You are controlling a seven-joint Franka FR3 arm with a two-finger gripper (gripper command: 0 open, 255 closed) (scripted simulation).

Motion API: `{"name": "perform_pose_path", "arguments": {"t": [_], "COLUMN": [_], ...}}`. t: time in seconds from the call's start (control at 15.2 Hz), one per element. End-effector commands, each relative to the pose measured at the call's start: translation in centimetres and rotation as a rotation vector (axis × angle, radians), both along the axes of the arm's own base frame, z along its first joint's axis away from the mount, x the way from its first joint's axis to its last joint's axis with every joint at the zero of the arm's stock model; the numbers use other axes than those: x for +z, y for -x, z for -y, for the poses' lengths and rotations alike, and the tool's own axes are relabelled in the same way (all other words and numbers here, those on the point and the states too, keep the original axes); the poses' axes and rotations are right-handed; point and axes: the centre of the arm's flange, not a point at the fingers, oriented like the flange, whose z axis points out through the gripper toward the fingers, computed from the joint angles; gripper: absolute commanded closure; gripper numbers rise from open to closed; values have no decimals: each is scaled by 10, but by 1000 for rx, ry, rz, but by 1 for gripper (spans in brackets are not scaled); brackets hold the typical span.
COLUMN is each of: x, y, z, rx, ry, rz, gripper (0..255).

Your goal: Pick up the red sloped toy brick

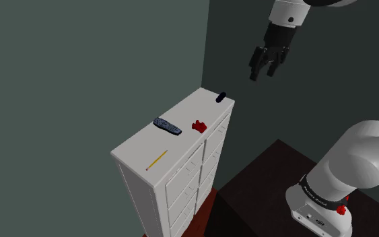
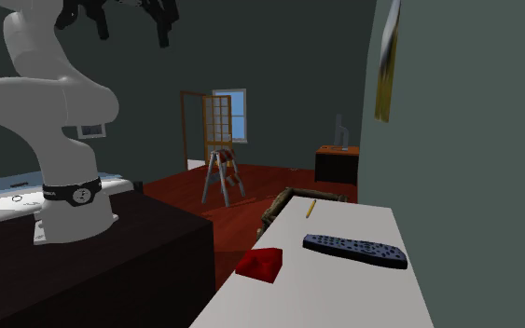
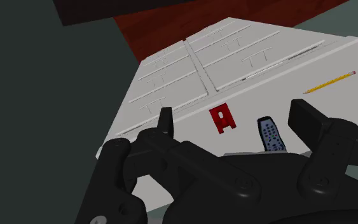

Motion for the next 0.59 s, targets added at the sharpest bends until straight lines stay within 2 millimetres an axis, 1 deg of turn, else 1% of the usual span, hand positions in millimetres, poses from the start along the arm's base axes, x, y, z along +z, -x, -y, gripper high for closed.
{"name": "perform_pose_path", "arguments": {"t": [0.0, 0.53], "x": [0, -85], "y": [0, -61], "z": [0, -20], "rx": [0, 40], "ry": [0, 23], "rz": [0, -1], "gripper": [0, 0]}}
